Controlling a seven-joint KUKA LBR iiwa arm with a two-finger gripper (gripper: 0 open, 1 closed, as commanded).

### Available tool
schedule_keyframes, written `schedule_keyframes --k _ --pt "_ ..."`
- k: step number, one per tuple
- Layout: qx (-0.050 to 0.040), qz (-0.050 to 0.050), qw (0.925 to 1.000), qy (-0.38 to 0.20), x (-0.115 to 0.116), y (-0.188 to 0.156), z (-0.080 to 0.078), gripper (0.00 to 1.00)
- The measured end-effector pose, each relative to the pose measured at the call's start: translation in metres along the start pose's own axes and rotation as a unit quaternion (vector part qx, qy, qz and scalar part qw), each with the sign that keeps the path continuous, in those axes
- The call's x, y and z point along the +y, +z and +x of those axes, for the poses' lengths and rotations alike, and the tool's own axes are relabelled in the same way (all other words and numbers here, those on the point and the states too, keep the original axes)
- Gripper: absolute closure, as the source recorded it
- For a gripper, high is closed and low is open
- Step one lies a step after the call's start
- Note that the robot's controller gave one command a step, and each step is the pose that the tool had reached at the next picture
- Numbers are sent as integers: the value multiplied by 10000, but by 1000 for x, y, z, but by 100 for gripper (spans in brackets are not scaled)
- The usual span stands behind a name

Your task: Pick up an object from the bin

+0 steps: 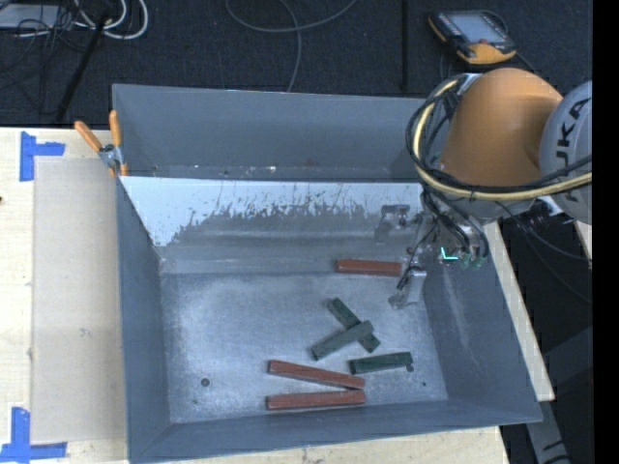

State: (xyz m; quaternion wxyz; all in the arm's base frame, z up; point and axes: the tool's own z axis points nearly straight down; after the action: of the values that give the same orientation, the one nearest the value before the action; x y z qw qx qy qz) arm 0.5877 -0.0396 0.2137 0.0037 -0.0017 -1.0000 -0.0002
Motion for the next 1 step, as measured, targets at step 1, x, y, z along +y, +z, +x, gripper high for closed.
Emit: schedule_keyframes --k 1 --pt "-36 3 10000 -3 0 -4 -1 0"
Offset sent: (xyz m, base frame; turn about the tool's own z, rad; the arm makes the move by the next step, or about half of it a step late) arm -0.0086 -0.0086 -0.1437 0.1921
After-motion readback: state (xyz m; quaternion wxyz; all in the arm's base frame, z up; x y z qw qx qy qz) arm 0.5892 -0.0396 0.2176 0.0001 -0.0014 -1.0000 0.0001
